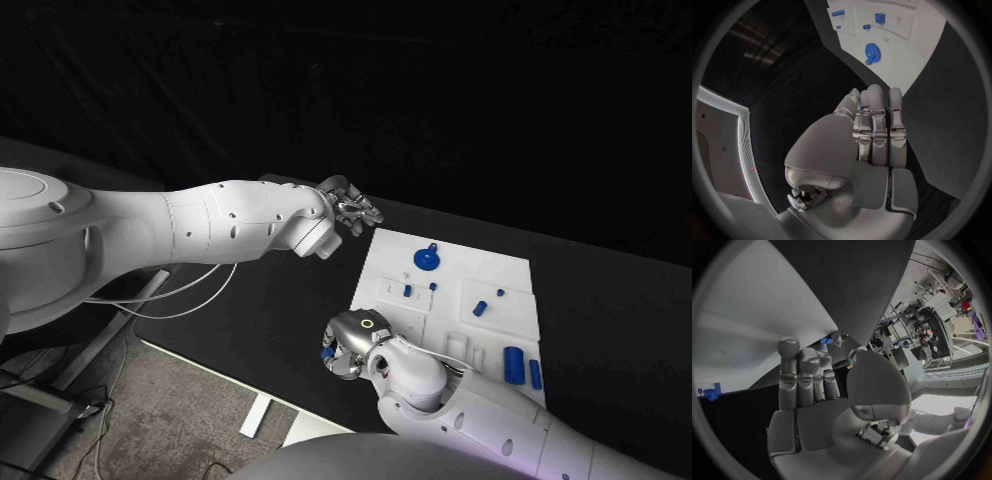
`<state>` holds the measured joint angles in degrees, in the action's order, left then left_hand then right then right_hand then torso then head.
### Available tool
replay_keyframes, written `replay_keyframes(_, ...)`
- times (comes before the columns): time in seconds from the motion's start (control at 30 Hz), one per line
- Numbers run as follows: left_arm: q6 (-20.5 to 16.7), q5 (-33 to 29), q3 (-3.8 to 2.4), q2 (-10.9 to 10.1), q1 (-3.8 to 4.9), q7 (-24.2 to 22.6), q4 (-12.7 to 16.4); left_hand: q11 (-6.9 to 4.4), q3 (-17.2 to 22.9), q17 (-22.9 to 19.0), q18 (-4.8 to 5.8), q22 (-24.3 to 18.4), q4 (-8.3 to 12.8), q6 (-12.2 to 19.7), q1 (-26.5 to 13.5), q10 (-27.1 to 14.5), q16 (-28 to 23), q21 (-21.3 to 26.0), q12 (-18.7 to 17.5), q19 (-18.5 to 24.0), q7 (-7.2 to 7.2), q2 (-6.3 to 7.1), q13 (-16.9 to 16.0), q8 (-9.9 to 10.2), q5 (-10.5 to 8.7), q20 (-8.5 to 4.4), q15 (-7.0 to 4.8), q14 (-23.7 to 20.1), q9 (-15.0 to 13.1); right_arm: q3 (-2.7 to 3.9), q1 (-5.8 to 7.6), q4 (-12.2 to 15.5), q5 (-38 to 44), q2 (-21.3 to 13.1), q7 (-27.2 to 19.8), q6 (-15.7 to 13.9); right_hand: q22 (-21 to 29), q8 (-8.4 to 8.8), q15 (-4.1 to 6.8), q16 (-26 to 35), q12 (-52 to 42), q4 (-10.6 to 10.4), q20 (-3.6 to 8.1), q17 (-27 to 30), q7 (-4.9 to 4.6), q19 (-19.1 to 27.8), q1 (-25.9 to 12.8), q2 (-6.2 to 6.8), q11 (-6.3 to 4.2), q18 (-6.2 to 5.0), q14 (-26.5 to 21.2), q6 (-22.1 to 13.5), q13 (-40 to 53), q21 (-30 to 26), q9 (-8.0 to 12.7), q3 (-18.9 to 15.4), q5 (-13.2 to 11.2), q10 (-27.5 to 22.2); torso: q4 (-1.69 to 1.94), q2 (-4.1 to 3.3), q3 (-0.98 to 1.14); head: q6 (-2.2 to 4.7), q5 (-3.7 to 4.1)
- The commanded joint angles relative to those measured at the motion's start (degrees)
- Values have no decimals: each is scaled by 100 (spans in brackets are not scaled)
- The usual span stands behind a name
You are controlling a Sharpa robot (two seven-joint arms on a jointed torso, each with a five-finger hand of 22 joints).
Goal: Assemble the parts on the task board
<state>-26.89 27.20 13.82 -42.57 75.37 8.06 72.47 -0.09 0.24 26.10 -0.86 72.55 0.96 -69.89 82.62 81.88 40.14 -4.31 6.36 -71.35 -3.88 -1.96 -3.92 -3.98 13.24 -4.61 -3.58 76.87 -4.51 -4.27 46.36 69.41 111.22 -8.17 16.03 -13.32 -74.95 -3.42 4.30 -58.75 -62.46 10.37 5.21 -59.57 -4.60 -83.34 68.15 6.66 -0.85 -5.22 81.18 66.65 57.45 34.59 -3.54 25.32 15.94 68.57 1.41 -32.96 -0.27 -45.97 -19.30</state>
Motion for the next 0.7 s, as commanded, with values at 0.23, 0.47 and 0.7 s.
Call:
replay_keyframes(0.23, 85, -27, -3, 6, 14, 4, 21, 7, 2, -2, -9, -14, -70, 44, -31, -41, -41, 24, 29, 27, 7, 45, 2, 28, 13, 26, 42, -9, -5, -18, -22, -40, -11, -24, 20, 81, -347, -12, 27, 29, 58, -117, 48, 2, -15, 28, -229, -145, -24, 40, -1, -41, -11, -17, -5, 969, -228, -72, -2, 0, 5, 19, -2)
replay_keyframes(0.47, 76, -27, -3, 0, 14, -7, 27, 8, 8, -6, -10, -38, -112, 49, -18, -44, -49, 26, 33, 27, 8, 53, 2, 29, 11, 28, 42, -4, -9, -18, -22, -25, -17, -31, -7, -78, -353, -16, 35, 27, 45, 50, 58, -9, -8, 55, -376, -241, -34, 25, -1, 42, 3, 66, -8, 1644, -546, -56, -2, -2, 7, 21, 4)
replay_keyframes(0.7, 87, -27, -3, -5, 14, -12, 35, 11, 9, -7, -9, -50, -152, 57, -33, -48, -52, 24, 34, 24, 9, 44, 2, 29, 15, 29, 45, -2, -10, -18, -23, -18, -65, -37, -59, -372, -346, -16, 49, 43, 65, 33, 71, -3, 4, 59, -440, -248, -43, 20, -4, 73, -12, 77, -9, 1700, -584, -62, -3, -2, 5, 51, 14)
